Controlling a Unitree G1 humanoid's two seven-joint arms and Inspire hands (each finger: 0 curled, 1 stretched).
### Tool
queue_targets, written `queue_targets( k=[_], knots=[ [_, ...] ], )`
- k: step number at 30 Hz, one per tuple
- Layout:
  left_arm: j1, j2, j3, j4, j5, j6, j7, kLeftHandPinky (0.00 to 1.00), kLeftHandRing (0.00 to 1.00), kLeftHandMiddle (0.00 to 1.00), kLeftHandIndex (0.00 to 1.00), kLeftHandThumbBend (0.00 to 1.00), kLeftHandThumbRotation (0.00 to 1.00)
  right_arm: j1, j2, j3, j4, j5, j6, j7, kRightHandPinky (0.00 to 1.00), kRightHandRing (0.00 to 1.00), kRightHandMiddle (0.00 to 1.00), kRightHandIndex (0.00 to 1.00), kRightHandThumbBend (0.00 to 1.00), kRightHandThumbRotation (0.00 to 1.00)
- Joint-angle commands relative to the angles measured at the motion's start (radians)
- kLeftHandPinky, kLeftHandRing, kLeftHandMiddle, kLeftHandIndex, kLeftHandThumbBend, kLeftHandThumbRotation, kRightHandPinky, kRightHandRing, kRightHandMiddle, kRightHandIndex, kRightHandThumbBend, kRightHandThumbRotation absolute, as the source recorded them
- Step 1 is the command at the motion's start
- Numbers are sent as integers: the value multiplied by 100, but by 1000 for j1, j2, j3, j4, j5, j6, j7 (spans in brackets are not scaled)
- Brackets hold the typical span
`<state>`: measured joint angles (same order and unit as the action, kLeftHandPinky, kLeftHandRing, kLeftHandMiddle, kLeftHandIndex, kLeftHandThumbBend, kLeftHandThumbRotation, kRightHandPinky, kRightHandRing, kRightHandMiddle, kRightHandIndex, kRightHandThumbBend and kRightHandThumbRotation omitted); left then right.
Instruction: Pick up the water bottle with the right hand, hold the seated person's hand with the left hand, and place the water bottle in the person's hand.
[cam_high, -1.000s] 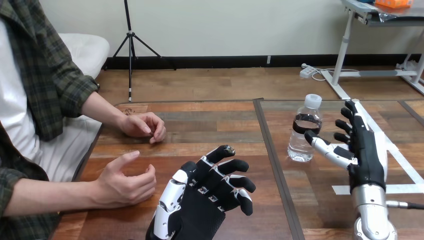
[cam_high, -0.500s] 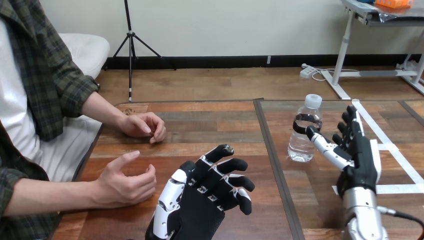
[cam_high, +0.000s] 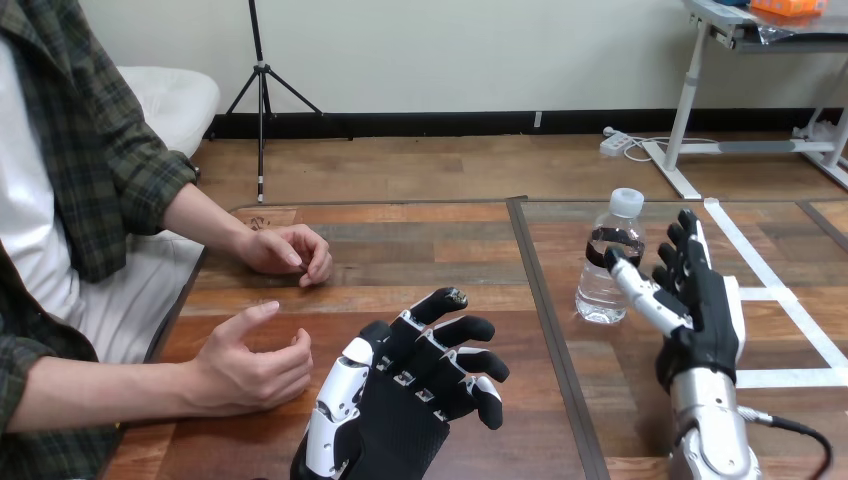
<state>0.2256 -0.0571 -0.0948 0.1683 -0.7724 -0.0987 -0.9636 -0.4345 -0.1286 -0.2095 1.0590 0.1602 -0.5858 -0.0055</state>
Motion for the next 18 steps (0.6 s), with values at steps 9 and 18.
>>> queue_targets(
  k=[9, 18],
  knots=[
    [-50, -57, 20, 0, 4, -19, -4, 39, 59, 67, 71, 0, 86, -129, -6, 5, -7, -43, -14, -33, 100, 100, 100, 100, 43, 0],
    [-39, -54, 17, -8, 2, -9, -4, 40, 59, 67, 70, 0, 86, -140, -9, 14, -5, -82, -7, -70, 100, 100, 100, 100, 45, 0]
  ],
)
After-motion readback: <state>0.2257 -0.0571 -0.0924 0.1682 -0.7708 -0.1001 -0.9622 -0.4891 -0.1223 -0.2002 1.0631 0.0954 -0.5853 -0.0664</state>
